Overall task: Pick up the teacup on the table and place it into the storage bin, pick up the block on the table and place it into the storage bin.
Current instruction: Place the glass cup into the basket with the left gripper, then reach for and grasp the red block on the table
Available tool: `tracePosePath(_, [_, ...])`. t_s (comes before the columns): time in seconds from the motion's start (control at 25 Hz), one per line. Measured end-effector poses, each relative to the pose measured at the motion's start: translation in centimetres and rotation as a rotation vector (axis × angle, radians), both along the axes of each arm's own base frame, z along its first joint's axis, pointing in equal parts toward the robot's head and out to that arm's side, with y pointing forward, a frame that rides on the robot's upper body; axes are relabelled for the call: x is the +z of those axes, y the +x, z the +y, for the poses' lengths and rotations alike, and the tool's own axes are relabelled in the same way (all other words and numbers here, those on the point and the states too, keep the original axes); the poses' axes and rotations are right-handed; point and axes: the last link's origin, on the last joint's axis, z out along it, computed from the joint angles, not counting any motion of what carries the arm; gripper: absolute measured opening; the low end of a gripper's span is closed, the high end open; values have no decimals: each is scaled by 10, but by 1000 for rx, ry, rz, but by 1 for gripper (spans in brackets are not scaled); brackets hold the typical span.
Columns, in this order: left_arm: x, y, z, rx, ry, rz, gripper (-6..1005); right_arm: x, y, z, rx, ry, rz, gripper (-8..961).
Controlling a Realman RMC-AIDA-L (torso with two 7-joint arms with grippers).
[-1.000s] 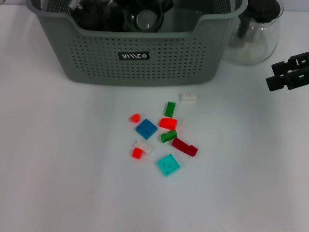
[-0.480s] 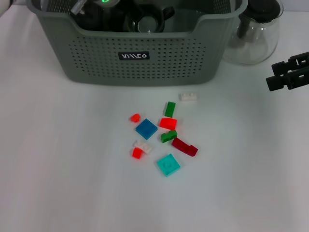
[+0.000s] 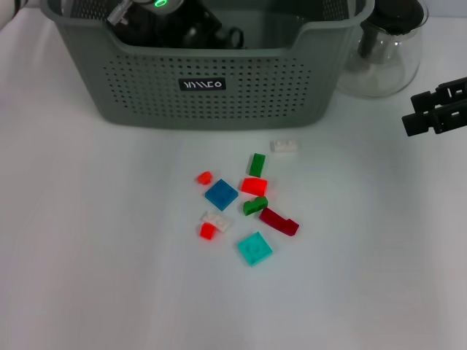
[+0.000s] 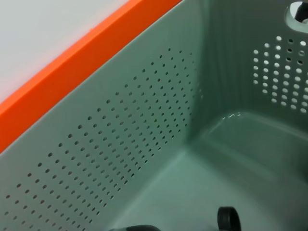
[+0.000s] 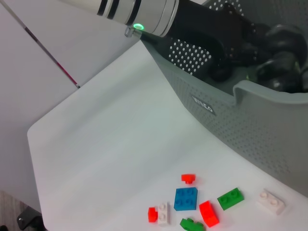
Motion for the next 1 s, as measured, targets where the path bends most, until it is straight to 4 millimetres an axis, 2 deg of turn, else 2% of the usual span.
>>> tracePosePath(0.32, [5, 8, -1, -18, 7, -14, 402, 0, 2, -1, -4, -1, -8, 806])
tracePosePath(0.52, [26, 23, -4, -45, 37, -51, 524, 0, 1, 0, 1, 1, -10, 806])
tracePosePath(0.72, [74, 47, -11, -62, 135, -223, 684, 1, -3, 1, 27, 3, -6, 807])
tracePosePath(0.88, [112, 55, -29, -85, 137, -434, 811, 1, -4, 2, 51, 5, -1, 807])
tracePosePath(1.0, [133, 56, -51, -151, 64, -590, 808, 0, -4, 1, 69, 5, 2, 806])
